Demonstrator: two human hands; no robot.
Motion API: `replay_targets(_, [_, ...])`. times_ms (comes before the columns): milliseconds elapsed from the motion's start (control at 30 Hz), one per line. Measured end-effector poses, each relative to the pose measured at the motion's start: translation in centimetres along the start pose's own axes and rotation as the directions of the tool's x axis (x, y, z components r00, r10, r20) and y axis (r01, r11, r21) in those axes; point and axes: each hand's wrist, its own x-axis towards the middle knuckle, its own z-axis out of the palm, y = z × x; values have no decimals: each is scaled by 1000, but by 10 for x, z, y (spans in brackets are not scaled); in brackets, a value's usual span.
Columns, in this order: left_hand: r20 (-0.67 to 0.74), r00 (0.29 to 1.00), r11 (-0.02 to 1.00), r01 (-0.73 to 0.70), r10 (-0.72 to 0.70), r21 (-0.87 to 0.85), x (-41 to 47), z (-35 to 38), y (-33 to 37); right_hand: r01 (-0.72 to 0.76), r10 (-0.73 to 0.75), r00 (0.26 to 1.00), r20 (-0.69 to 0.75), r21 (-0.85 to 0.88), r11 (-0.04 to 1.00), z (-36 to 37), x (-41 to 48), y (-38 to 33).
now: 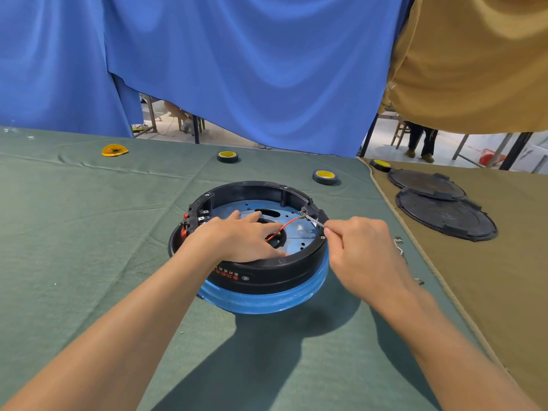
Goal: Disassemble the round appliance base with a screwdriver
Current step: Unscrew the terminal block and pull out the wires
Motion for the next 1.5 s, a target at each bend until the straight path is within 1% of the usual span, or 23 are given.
replay_targets(133, [3, 1000, 1000, 6, -6, 1, 1, 1, -1, -36, 40, 998, 38, -120, 992, 6, -1, -8])
replay_targets(233, [1, 1000, 1000, 5, -5, 1, 1, 1, -1, -7, 21, 997, 75, -190, 982, 4, -1, -16])
replay_targets(333, [4, 1000, 1000, 5, -5, 3, 1, 1, 0, 28, -10, 995, 103, -176, 984, -1, 4, -13])
replay_targets(400, [8, 1000, 1000, 5, -5, 1, 1, 0, 0, 31, -20, 994, 112, -96, 995, -5, 11, -3])
replay_targets(500, [10, 1000, 1000, 3, -3, -3, 0, 1, 0, -54, 48, 998, 52, 128, 990, -10, 14, 11])
replay_targets(567, [11, 1000, 1000, 2, -2, -6, -1, 0, 0, -142, 135, 990, 43, 245, 959, -6, 16, 16])
replay_targets(633, [12, 1000, 1000, 4, -4, -7, -2, -1, 1, -241, 221, 971, 95, 367, 899, 0, 17, 18])
replay_targets(667, [12, 1000, 1000, 6, -6, -8, -3, -1, 1, -262, 240, 965, 107, 392, 882, 2, 18, 18])
replay_targets(733, [13, 1000, 1000, 7, -7, -9, -3, -2, 2, -221, 217, 975, 50, 322, 920, 3, 17, 15])
replay_targets(833, [14, 1000, 1000, 8, -7, -12, -4, -2, 2, -119, 127, 991, -31, 184, 976, 1, 11, 11])
replay_targets(933, [8, 1000, 1000, 8, -8, -10, -2, -1, 1, -78, 80, 997, -17, 108, 991, -2, 5, 8])
replay_targets(1067, [11, 1000, 1000, 9, -9, -3, -1, 0, 1, 17, -16, 1000, 14, -29, 999, -4, 3, -5])
replay_targets(1133, [11, 1000, 1000, 8, -8, -3, -1, -1, 1, 14, -14, 999, 34, 2, 1000, -5, 5, -3])
replay_targets(1267, [15, 1000, 1000, 9, -9, -9, -4, -2, 2, -115, 105, 993, 54, 218, 969, -8, 12, 7])
replay_targets(1333, [10, 1000, 1000, 6, -6, -9, -5, -3, 3, -184, 166, 982, 87, 279, 942, -9, 16, 6])
replay_targets(1400, [10, 1000, 1000, 2, -1, -7, -6, -4, 3, -192, 179, 981, 76, 261, 946, -7, 17, 5])
replay_targets(1500, [13, 1000, 1000, 4, -4, -6, -6, -4, 3, -149, 144, 989, 41, 195, 969, -5, 14, 5])
